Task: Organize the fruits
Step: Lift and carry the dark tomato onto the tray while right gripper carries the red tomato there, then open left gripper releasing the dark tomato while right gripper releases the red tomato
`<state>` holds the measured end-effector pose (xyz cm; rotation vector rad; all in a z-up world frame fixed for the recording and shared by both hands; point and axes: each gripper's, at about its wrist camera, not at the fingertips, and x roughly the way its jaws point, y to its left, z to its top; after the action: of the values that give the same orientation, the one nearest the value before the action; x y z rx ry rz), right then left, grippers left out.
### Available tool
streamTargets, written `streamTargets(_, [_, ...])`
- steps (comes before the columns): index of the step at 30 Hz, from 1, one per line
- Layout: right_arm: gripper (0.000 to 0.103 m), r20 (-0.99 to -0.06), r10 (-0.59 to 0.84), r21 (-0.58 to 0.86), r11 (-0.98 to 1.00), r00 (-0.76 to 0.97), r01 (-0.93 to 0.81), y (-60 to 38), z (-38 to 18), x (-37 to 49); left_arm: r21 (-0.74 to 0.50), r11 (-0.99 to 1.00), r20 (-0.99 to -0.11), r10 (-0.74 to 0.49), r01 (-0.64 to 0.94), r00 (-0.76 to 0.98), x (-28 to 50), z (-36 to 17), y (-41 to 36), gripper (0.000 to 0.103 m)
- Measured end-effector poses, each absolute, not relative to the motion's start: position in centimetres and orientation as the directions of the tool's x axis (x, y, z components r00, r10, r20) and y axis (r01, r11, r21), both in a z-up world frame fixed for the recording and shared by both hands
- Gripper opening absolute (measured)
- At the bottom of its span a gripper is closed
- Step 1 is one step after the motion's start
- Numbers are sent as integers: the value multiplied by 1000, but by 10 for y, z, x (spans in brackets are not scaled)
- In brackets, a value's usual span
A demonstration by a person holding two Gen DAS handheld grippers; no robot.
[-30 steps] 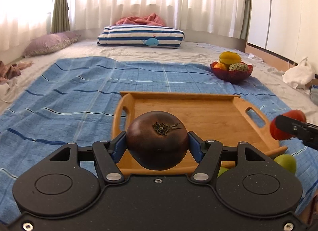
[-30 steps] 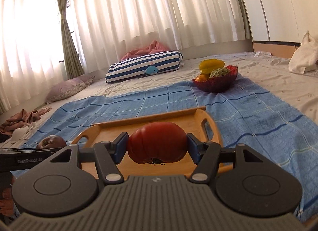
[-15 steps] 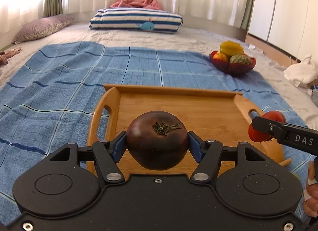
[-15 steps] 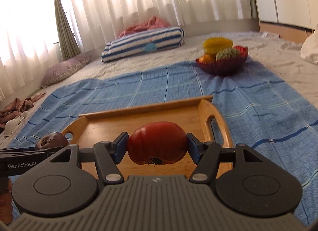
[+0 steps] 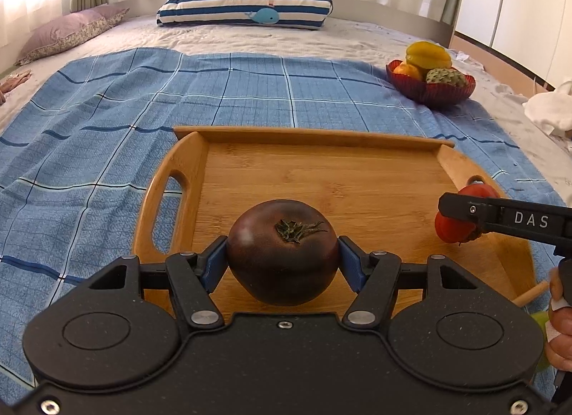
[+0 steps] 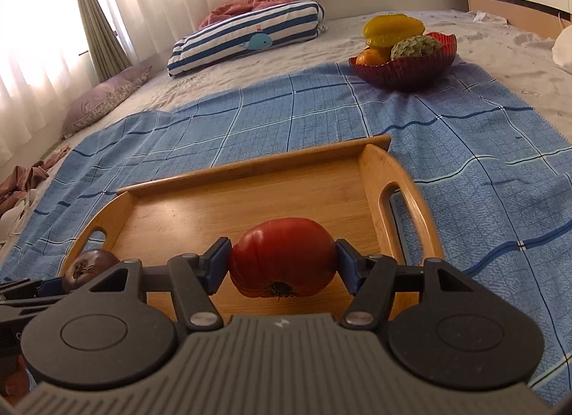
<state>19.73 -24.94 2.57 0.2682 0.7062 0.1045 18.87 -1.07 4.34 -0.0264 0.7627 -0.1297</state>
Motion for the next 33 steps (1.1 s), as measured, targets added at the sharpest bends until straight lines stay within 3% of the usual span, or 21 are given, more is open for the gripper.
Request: streamTargets(33, [69,-665,155,219,976,731,-8,-245,27,194,-49,988,-715,-135,144,686,196,30,-17,65])
